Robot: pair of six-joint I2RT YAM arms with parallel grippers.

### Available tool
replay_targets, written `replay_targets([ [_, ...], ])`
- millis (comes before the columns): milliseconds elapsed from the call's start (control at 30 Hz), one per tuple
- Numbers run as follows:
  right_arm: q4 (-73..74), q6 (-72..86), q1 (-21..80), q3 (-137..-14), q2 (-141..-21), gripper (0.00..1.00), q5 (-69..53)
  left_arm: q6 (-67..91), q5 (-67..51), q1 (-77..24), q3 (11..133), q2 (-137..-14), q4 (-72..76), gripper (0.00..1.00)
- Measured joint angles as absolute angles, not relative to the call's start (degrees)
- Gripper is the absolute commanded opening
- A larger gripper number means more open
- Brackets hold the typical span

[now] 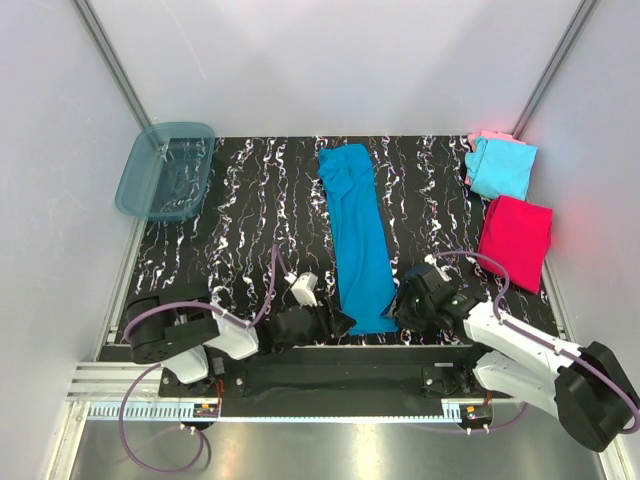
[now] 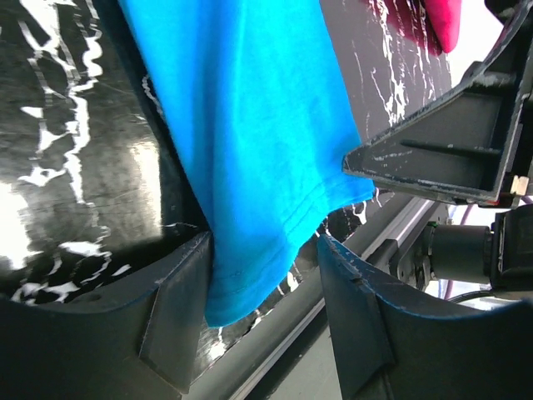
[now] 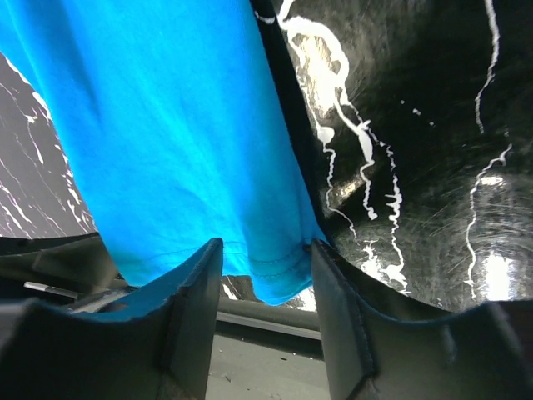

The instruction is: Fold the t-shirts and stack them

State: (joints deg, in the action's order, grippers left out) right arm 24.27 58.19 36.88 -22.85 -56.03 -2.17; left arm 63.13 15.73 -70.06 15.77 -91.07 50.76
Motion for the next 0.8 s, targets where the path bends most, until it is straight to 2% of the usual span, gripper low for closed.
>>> replay_targets([
  [167,23.8,59.5,38.2,-22.5,-56.5,0.36,-2.1,62.6,15.8,-69.7,15.5,-90.2,49.5,0.54],
  [300,23.8,60.2,38.9,-22.2,-56.5,0.29,-2.0,62.1,15.6,-69.3,16.2,-91.0,49.5,0.53],
  [433,23.6,61.1,40.1,-22.2,-56.6,0.24,-1.8,61.7,14.9,-68.9,17.8,-92.6,49.7,0.54],
  [667,19.8,63.6,45.5,-23.0,-61.4,0.22,-1.0,61.6,15.0,-68.9,16.5,-91.0,49.3,0.54],
  [767,17.4,64.6,47.5,-24.0,-64.2,0.18,-0.7,61.7,15.6,-68.8,13.8,-87.5,48.3,0.48],
  [800,16.9,64.8,48.0,-24.2,-64.8,0.16,-0.6,61.7,15.9,-68.7,12.8,-86.0,47.6,0.40],
])
